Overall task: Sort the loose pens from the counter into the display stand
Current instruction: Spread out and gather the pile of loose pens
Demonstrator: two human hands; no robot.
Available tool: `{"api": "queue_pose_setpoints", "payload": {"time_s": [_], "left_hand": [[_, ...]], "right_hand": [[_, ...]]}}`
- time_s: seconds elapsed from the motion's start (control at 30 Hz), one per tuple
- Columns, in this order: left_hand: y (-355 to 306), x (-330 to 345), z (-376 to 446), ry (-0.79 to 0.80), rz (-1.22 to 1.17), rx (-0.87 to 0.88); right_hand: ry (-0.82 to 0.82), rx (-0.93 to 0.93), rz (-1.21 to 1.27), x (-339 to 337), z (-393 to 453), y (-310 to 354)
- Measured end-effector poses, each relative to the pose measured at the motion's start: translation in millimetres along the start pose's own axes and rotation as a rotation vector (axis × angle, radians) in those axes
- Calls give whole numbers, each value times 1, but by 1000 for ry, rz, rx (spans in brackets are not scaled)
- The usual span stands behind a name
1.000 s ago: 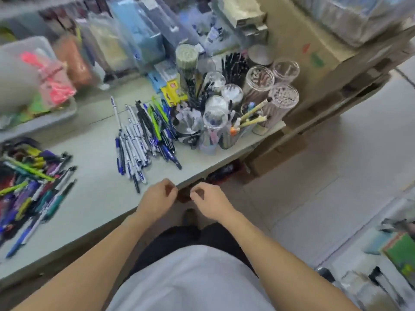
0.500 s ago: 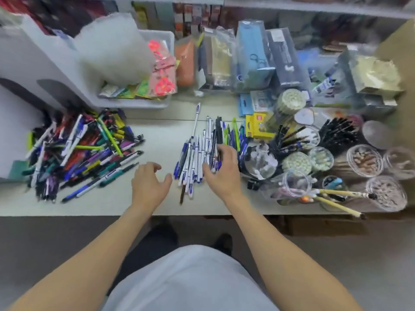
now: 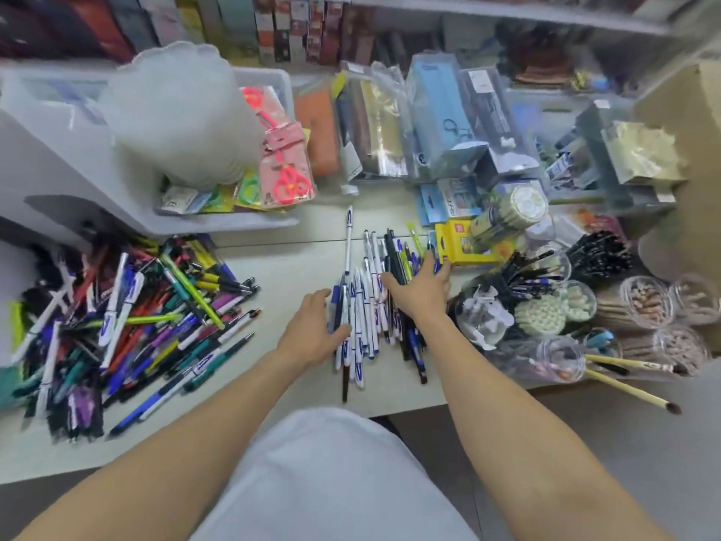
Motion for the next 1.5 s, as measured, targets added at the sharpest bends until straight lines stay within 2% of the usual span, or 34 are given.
{"api": "queue_pose_setpoints", "payload": {"time_s": [0.13,0.33,0.57,0.9,1.03,1.13,1.2,1.3,1.43,1.5], "left_hand": [[-6,1,18,-16,-46,-14],[-10,6,28,-30,6,-38],[0,2,24,-50,30,-83],[25,-35,8,-130,92,-111],[44,-64,-11,-244,41,-46],[69,-100,-33,-495,107,76],[95,-129,-46,-646,189,18],[140,-173,-62,-709,223,-221],[196,-209,-83,-568,207,-530],[209,-213,-86,-491,200,-578]], "right_hand": [[-51,-20,-111,9,-3,0],[-110,-64,-137,20,-13,-1],[-77,-113,-150,25,-13,3],[-12,-299,-143,54,-36,44],[-19,-313,-93,60,-44,54],[-85,-300,-124,61,-53,54],[-123,-327,-200,64,-61,54],[-117,-357,-244,72,-70,66],[-96,-271,-187,76,-61,85],[-136,-159,-153,70,-49,82]]}}
Point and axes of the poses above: each hand's wrist, its own z-axis towards the middle knuckle, its own x-axis out of the palm, y = z × x, the point moved 3 cm from there along z, towards the middle knuckle, and after that the axes turned 4 degrees about y, right-handed, at the moved point
